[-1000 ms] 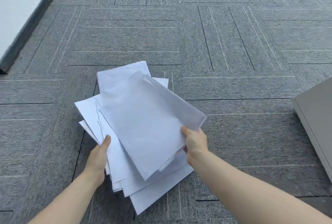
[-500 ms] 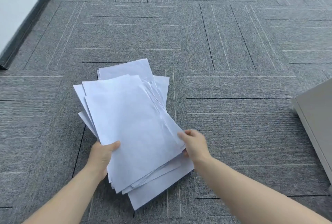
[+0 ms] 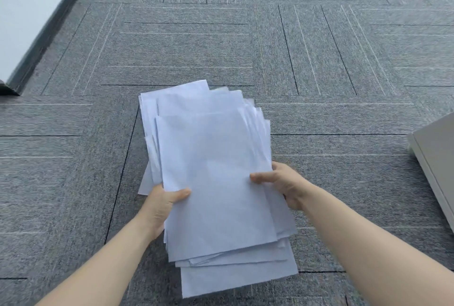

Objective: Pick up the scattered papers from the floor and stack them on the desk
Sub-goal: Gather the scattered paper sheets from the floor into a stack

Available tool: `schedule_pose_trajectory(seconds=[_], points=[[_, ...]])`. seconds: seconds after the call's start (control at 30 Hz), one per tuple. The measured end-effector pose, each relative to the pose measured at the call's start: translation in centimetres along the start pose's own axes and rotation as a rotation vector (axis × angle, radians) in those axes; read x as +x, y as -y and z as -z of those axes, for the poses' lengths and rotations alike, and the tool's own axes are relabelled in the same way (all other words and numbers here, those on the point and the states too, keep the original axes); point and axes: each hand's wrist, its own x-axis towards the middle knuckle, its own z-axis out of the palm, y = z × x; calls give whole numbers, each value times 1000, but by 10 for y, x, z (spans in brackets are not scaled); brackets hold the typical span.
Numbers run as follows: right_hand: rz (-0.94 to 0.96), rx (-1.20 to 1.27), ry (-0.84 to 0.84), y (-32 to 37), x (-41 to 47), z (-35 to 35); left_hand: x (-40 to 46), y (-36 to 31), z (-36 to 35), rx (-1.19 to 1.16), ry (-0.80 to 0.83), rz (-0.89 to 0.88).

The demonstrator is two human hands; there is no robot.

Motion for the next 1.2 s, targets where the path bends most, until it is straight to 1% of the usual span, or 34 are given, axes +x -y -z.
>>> schedule_pose_trajectory(seconds=[0.13, 0.23, 0.3, 0.4, 0.43, 0.47, 0.53, 0.63, 0.77, 1.07, 1.2], points=[[48, -7, -86, -10, -1, 9, 1, -2, -17, 115, -10, -57], [61, 28, -159, -15, -1, 24, 8, -3, -18, 174, -117, -86], [68, 64, -201, -18, -2, 36, 17, -4, -7, 290, -234, -106], [77, 96, -246, -25, -4, 48, 26, -13, 12, 594, -535, -156], [79, 104, -258, -28, -4, 52, 28, -17, 17, 651, -628, -159], [81, 115, -265, -30, -4, 55, 31, -20, 21, 694, -698, -144], [83, 140, -273, -34, -3, 59, 36, -24, 25, 757, -771, -71], [94, 145, -278, -37, -2, 60, 40, -26, 24, 858, -775, 36], [100, 132, -284, -37, -1, 59, 43, -30, 17, 970, -777, 95], [91, 143, -286, -40, -1, 59, 54, -36, 12, 980, -775, 167], [90, 148, -289, -39, -2, 58, 58, -40, 14, 926, -744, 181]])
